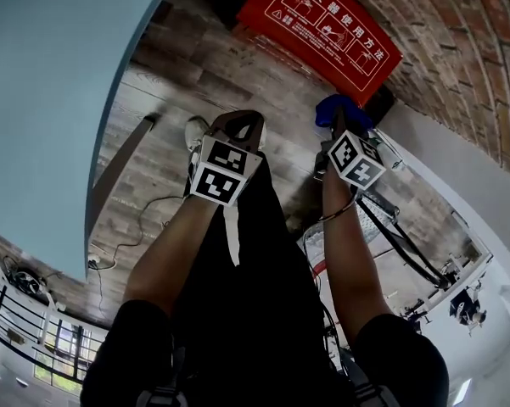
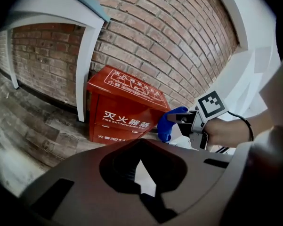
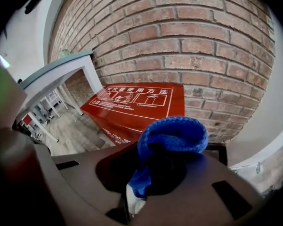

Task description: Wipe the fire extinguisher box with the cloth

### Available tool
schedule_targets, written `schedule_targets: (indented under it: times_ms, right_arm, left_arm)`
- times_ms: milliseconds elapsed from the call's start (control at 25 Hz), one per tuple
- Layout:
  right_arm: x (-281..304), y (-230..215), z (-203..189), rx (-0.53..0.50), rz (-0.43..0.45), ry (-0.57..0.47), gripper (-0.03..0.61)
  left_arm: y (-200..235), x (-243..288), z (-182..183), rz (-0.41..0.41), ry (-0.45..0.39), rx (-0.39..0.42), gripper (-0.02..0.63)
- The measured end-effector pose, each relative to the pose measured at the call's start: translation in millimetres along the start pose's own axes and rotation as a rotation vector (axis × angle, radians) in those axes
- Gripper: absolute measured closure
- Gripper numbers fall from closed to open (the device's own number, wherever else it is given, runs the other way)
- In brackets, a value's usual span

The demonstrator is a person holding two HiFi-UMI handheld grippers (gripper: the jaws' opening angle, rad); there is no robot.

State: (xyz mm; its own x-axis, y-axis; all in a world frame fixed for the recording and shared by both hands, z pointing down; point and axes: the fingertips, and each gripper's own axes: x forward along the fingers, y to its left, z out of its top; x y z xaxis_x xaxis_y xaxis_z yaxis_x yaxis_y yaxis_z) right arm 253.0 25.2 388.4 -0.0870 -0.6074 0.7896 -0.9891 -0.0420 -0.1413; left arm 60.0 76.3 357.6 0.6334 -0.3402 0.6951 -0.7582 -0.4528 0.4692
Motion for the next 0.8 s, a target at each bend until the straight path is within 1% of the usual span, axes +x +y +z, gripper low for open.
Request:
schedule_targets:
  times_ms: [120, 240, 400, 640, 800]
  right_arm:
    - [10.0, 18.2, 3.5, -0.048, 0.047, -0.017, 0.535]
    - [18.3, 45.9, 12.7, -0.094, 0.124, -0.051, 0.537]
    - [27.6, 82.7, 29.6, -0.159, 0.198, -0.087, 0.535]
    - [46.6, 140.6, 40.6, -0.228, 0.264, -0.109, 0.537]
    - [66.1, 179.3, 39.1, -0.297, 0.308, -0.108, 0.535]
  left_arm:
    - [1.8, 7.4, -16.6, -0.015, 0.008, -0.018, 0.620]
    - [3.9, 14.3, -39.8, -0.025, 0.026, -0.056, 0.618]
    - [9.5, 16.0, -56.4, -0.024, 0.025, -0.079, 0.620]
    - [30.8, 6.2, -77.4, 0.008, 0.051, -0.105, 0.620]
    - [50.5, -2.7, -74.7, 0.040, 0.042, -0.089, 0.620]
